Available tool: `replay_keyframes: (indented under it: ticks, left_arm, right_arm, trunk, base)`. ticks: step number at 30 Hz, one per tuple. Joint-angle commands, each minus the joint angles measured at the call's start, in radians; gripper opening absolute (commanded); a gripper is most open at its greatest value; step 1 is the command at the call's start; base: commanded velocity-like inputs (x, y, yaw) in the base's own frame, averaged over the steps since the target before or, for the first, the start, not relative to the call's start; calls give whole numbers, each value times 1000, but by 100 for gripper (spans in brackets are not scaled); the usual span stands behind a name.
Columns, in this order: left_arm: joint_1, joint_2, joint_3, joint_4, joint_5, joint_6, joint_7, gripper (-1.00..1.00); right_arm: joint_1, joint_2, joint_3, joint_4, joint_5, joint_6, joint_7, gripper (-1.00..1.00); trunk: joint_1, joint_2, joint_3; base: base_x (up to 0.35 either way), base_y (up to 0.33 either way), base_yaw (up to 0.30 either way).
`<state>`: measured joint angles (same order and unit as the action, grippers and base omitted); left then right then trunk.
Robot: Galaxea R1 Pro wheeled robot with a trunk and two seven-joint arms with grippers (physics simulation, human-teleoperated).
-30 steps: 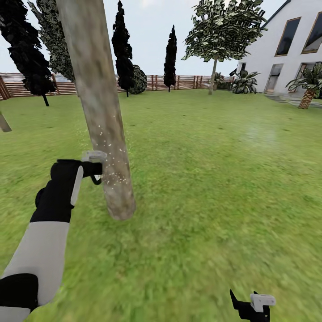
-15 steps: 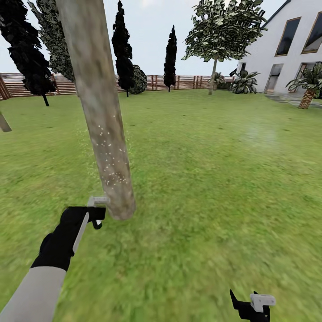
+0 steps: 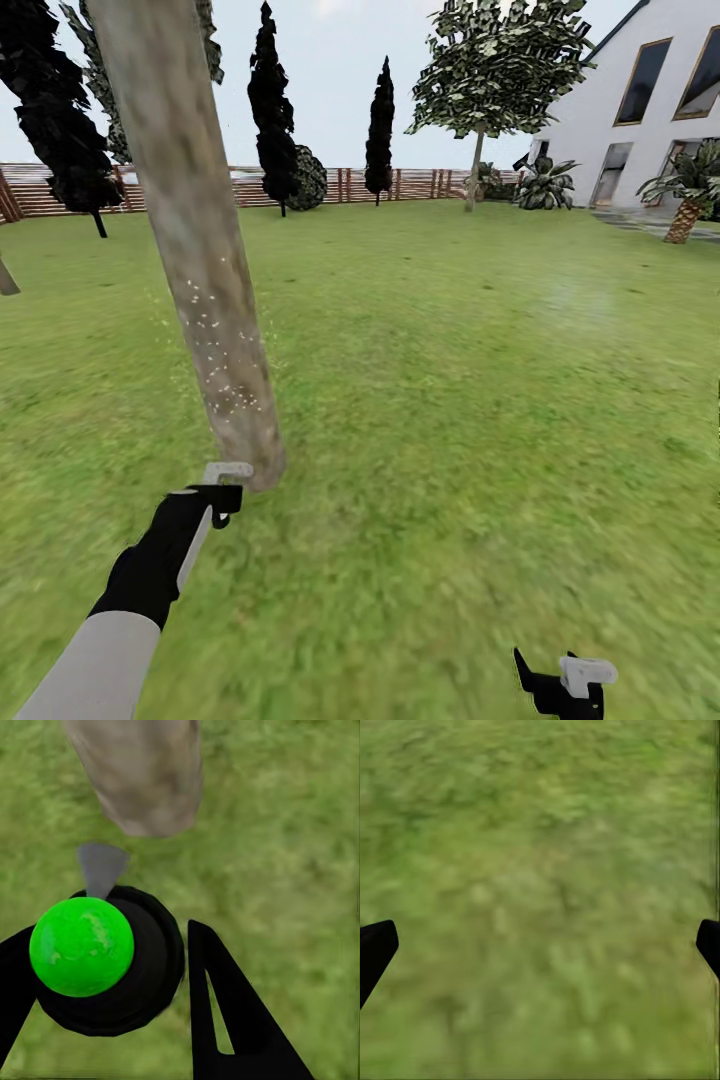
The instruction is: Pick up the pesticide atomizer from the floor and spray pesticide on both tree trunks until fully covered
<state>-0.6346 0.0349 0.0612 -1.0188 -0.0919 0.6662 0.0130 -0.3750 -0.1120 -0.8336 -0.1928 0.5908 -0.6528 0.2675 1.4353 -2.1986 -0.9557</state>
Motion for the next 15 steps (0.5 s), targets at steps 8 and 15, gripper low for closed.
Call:
replay_keyframes:
  ticks: [8, 15]
  left_arm:
    - [2, -52, -3, 104, 77, -142, 102, -100]
    - [3, -53, -10, 127, 97, -199, 102, -100]
  right_arm:
    - [-1, 0, -9, 1, 2, -2, 9, 100]
    - [-1, 0, -9, 0, 1, -2, 9, 100]
  trunk:
    - [0, 0, -1]
    - [0, 0, -1]
  base:
    - [0, -271, 93]
    - [16, -271, 141]
